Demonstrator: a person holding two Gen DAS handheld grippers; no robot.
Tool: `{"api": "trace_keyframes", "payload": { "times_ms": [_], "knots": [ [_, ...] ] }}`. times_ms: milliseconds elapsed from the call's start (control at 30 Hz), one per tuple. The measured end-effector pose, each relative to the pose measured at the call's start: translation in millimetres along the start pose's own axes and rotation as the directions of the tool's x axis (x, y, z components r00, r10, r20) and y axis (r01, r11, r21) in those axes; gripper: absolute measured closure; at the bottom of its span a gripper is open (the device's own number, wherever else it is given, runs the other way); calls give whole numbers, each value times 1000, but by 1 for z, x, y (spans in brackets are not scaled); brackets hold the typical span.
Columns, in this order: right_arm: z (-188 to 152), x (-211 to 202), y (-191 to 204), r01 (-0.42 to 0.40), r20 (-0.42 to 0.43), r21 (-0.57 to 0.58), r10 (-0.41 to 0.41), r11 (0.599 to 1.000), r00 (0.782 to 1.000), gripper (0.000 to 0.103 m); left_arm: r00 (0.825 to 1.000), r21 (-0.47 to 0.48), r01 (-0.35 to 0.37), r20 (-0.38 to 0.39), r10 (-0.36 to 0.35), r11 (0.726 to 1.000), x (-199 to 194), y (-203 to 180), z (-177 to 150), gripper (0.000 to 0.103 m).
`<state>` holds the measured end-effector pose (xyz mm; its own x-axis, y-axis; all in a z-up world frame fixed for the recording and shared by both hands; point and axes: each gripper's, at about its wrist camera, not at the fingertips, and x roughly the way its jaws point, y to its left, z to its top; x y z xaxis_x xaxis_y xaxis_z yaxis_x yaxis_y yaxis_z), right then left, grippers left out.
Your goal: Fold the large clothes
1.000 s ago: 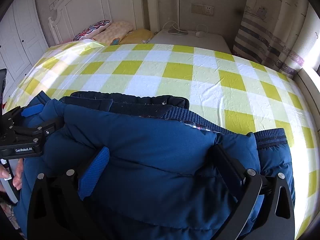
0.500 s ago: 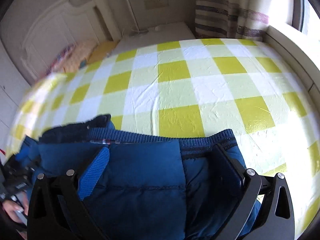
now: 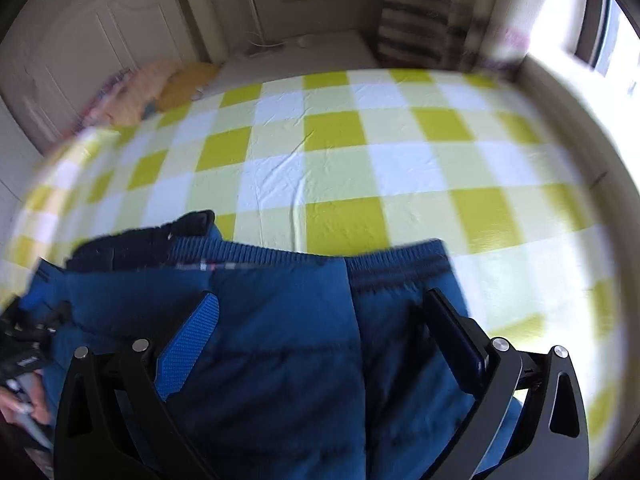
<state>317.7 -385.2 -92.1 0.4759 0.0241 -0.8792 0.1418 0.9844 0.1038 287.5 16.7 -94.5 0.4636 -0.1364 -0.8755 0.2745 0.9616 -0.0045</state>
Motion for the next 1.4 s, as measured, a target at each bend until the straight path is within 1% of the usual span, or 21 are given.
{"api": "trace_keyframes", "payload": {
  "times_ms": [33,67,100,167,233,267,333,367,433,533,700,800,900,1000,1067,1133,1167,1233,1267,1333,1400],
  "knots": [
    [-1,-16,12,-15,38,-37,17,999,999,5,999,-24,-38,-10,37,999,-6,4,2,2],
    [-3,-38,27,-72,101,-96,82,993,992,5,998,-70,-70,-3,70,995,-16,11,2,2],
    [-6,-51,38,-94,133,-135,113,986,985,5,995,-139,-87,30,92,987,-32,19,1,2],
    [-12,-64,53,-102,143,-187,130,977,981,5,994,-181,-19,100,38,983,-52,24,-9,2],
    [-22,-63,61,-112,119,-217,141,970,983,5,994,-132,10,113,5,991,-56,18,-25,2],
    [-28,-59,62,-116,103,-227,142,967,985,5,993,-98,-13,113,24,995,-53,12,-33,2],
    [-39,-39,60,-106,58,-233,123,967,991,5,986,-13,-123,116,124,992,-39,2,-49,2],
    [-44,-28,57,-100,33,-228,110,968,993,5,986,-2,-126,110,125,992,-34,1,-52,2],
    [-54,-5,46,-130,-5,-199,132,971,991,4,991,-46,-69,108,73,997,-30,10,-55,2],
    [-55,0,38,-177,20,-164,182,970,983,4,994,-81,-25,100,33,996,-26,17,-54,2],
    [-57,3,41,-172,31,-170,180,970,983,4,994,-87,-24,103,33,996,-20,16,-53,2],
    [-53,2,40,-189,-4,-166,192,968,981,4,997,-79,-21,70,27,997,-22,15,-50,2],
    [-55,-21,39,-184,-39,-131,180,974,983,5,999,-157,-38,26,43,987,-40,23,-54,2],
    [-71,-62,45,-263,35,-168,273,950,961,5,991,-250,98,116,-71,963,-82,26,-68,2],
    [-89,-82,54,-262,98,-243,292,934,951,5,977,-231,121,198,-75,965,-103,15,-80,2],
    [-108,-83,69,-252,113,-325,302,912,947,5,964,-177,101,259,-53,979,-112,-6,-93,2],
    [-117,-76,78,-242,101,-372,299,896,949,5,964,-115,84,261,-51,990,-107,-20,-98,2],
    [-133,-55,91,-197,73,-425,251,883,965,4,975,-27,-19,219,25,999,-85,-42,-103,2],
    [-135,-54,90,-200,101,-427,266,882,959,4,979,-3,-61,193,61,998,-71,-48,-105,2],
    [-134,-52,83,-238,106,-405,303,883,947,4,967,-6,-63,246,63,998,-67,-49,-110,2],
    [-131,-50,81,-248,92,-394,306,885,947,4,971,-11,-48,234,49,999,-65,-46,-107,2]
  ]
}}
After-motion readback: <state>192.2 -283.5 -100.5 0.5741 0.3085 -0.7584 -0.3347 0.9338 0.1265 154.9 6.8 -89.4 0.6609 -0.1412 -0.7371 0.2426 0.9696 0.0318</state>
